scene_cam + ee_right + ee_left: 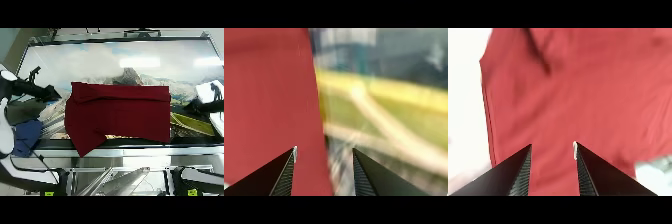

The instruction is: Fold the shirts.

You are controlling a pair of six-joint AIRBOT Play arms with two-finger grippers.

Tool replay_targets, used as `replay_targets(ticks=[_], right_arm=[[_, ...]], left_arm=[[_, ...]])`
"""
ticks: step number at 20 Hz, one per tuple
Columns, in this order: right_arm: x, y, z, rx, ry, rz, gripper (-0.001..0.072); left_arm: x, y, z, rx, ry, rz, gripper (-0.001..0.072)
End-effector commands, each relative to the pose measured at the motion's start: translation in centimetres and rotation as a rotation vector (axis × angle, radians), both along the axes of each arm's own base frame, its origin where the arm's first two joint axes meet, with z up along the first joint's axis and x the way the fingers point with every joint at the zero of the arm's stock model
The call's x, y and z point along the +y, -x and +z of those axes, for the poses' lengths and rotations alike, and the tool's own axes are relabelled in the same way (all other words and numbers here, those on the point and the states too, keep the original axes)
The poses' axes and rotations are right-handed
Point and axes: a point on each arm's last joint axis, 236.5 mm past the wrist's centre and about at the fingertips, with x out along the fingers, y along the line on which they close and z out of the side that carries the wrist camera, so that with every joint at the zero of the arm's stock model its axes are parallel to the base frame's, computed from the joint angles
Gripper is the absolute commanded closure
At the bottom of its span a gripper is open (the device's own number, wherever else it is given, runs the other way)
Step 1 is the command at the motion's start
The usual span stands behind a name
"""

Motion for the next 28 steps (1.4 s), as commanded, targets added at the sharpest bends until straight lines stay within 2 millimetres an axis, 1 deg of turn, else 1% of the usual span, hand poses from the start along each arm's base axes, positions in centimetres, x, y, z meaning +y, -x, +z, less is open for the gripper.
replay_targets(ticks=[1, 3, 5, 6, 9, 10, 12, 13, 15, 19, 21, 22, 24, 25, 26, 27, 28], right_arm=[[2.7, 6.5, -3.0, 0.126, 0.001, -0.120, 0.0288], [4.6, 9.6, -5.1, 0.214, -0.032, -0.164, 0.0288], [6.0, 11.6, -7.0, 0.257, -0.051, -0.164, 0.0288], [6.8, 11.7, -7.6, 0.245, -0.069, -0.162, 0.0288], [10.0, 10.2, -7.9, 0.160, -0.143, -0.102, 0.0288], [11.0, 9.4, -8.0, 0.134, -0.157, -0.083, 0.0289], [12.1, 8.0, -8.2, 0.084, -0.167, -0.064, 0.0289], [12.5, 7.4, -8.1, 0.063, -0.179, -0.062, 0.0289], [12.7, 7.3, -8.0, 0.052, -0.185, -0.057, 0.0289], [12.9, 7.4, -7.8, 0.056, -0.196, -0.052, 0.0290], [13.0, 7.4, -7.8, 0.057, -0.198, -0.050, 0.0289], [13.0, 7.4, -7.8, 0.057, -0.198, -0.050, 0.0289], [13.0, 7.4, -7.8, 0.057, -0.199, -0.051, 0.0289], [13.0, 7.5, -7.7, 0.063, -0.203, -0.056, 0.0289], [13.0, 7.5, -7.6, 0.068, -0.212, -0.061, 0.0289], [12.8, 7.7, -7.5, 0.084, -0.226, -0.078, 0.0289], [12.6, 7.9, -7.2, 0.094, -0.248, -0.094, 0.0290]], left_arm=[[-0.4, 6.5, -1.9, 0.084, -0.002, 0.015, 0.0417], [-0.5, 9.0, -3.3, 0.117, 0.008, 0.057, 0.0417], [-0.8, 11.6, -4.2, 0.159, 0.022, 0.081, 0.0417], [-0.9, 12.8, -4.6, 0.180, 0.031, 0.094, 0.0417], [-1.9, 15.9, -5.9, 0.231, 0.050, 0.115, 0.0417], [-2.5, 16.8, -6.3, 0.237, 0.055, 0.118, 0.0416], [-3.3, 17.9, -7.6, 0.229, 0.036, 0.121, 0.0417], [-3.7, 18.3, -8.2, 0.221, 0.025, 0.124, 0.0417], [-4.4, 19.2, -9.5, 0.211, 0.005, 0.123, 0.0417], [-5.1, 19.3, -12.1, 0.167, -0.054, 0.122, 0.0417], [-6.6, 18.5, -12.8, 0.148, -0.033, 0.131, 0.0417], [-7.7, 18.1, -13.1, 0.145, -0.009, 0.129, 0.0416], [-9.6, 17.9, -13.7, 0.152, 0.021, 0.085, 0.0414], [-10.2, 18.1, -14.0, 0.170, 0.024, 0.061, 0.0416], [-10.7, 18.4, -14.2, 0.196, 0.030, 0.033, 0.0519], [-11.0, 18.7, -14.3, 0.215, 0.035, 0.006, 0.0705], [-11.3, 18.8, -14.3, 0.230, 0.040, -0.014, 0.0686]])
